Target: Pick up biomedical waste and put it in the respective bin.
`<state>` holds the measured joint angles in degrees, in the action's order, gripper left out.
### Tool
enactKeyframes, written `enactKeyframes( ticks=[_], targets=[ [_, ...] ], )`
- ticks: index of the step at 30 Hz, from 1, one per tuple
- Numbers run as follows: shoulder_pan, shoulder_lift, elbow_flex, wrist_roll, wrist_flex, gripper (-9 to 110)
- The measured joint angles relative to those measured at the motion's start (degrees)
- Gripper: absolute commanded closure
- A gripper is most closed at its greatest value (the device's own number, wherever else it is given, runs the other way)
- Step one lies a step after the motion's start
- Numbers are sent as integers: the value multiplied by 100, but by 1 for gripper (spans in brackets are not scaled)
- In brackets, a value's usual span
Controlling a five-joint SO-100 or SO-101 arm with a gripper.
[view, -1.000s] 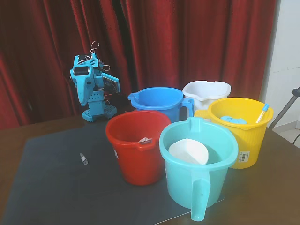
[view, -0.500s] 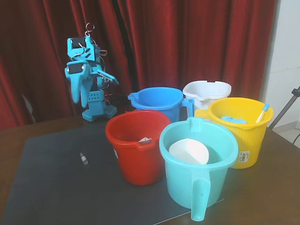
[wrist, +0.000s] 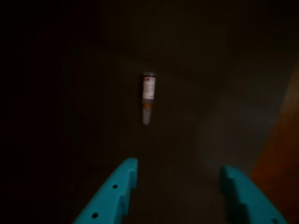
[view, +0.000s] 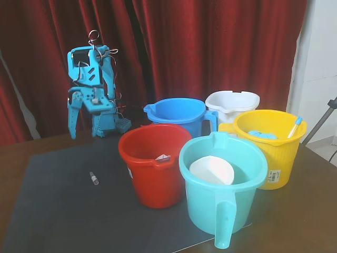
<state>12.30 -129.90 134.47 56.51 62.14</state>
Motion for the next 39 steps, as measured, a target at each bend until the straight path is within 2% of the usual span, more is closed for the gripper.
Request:
enactKeyframes(
  ticks=[3,9,13,22,28,34,39],
  targets=[
    [-26,0,26,343,-193,65],
    [-624,44,519,439,-1187,65],
    [-571,404,624,448,-1740,65],
    [-615,2215,-114,396,-1846,65],
    [-650,3076,-791,-9,-1934,65],
    [-571,3313,-844,-158,-1854,65],
    [70,3331,-729,-677,-1477,65]
  ],
)
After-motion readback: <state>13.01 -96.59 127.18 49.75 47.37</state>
